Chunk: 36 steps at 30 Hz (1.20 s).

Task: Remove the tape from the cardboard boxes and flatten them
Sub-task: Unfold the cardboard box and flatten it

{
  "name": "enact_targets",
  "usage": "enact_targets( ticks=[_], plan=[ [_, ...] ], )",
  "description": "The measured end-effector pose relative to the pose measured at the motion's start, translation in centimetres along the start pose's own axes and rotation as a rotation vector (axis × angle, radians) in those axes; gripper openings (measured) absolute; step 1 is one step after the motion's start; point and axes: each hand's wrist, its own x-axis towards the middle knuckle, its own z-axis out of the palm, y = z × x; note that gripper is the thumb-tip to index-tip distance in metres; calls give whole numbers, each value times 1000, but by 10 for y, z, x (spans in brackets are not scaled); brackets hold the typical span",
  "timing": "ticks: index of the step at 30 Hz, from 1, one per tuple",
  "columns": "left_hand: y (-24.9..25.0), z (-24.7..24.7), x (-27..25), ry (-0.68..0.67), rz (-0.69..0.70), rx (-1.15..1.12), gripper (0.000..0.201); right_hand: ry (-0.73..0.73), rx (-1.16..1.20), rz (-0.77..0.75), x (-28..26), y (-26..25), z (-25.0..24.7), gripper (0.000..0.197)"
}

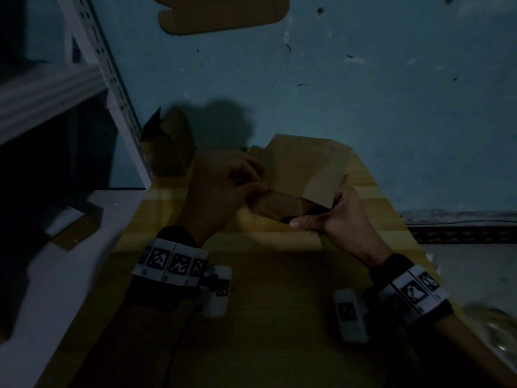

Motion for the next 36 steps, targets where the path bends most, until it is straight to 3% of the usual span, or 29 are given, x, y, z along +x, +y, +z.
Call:
enact_targets(
  ticks=[6,11,14,20,22,28,36],
  plan=[
    [-1,5,-1,43,-215,22,17,-5,3,-12,1,-1,1,38],
    [-5,1,0,49,-255,-41,16,1,43,-8,0,-3,3,50],
    [-8,2,-1,46,-242,-33,15,-10,53,4,-2,-5,2,40],
    [-6,2,-4,73,-262,-36,12,-69,93,34,-3,-12,3,38],
    [-9,2,-4,75,-268,-58,12,-34,134,74,-4,-12,4,47],
    [-2,7,-5,98,-203,-84,14,121,340,185,1,-15,7,48],
    [3,12,-6,75,-72,20,13,150,503,338,4,-14,2,57]
  ],
)
